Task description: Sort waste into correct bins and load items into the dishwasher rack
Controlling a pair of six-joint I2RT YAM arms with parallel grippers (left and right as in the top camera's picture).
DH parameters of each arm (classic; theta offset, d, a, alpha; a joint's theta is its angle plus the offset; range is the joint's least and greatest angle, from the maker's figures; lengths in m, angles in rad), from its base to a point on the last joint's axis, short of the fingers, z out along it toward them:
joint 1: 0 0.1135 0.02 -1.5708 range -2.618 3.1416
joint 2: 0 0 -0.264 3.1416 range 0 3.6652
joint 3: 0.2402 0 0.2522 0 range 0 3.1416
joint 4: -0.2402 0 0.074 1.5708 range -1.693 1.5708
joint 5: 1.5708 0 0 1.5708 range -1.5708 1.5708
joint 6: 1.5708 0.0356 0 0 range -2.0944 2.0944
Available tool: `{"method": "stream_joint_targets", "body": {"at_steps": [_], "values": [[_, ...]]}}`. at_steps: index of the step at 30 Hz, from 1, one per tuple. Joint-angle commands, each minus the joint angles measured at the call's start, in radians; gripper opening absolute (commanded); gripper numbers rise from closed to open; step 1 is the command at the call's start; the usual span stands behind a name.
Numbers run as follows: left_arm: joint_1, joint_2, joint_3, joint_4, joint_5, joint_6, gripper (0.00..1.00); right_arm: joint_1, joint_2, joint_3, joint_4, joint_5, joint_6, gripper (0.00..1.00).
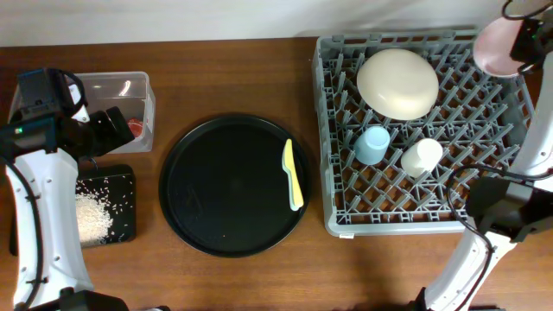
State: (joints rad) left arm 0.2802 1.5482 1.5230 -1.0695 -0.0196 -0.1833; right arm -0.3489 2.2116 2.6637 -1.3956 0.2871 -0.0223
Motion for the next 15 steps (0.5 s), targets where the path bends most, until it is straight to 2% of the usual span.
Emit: {"method": "stream_joint_targets", "body": {"at_steps": [1,11,15], "values": [[0.003,-0.016,0.012,0.001,-0.006,-0.002,0.99,-0.012,-0.090,0.002,-0.047,-0.004,0.037,0.05],[0.003,-0.016,0.012,0.001,-0.006,-0.002,0.99,-0.033,-0.427,0.002,-0.217,-0.046,0.076,0.04],[0.003,-0.016,0.012,0.001,-0.006,-0.002,0.99,-0.021,-0.452,-0.021,-0.261,-0.044,0.075,0.05]]}}
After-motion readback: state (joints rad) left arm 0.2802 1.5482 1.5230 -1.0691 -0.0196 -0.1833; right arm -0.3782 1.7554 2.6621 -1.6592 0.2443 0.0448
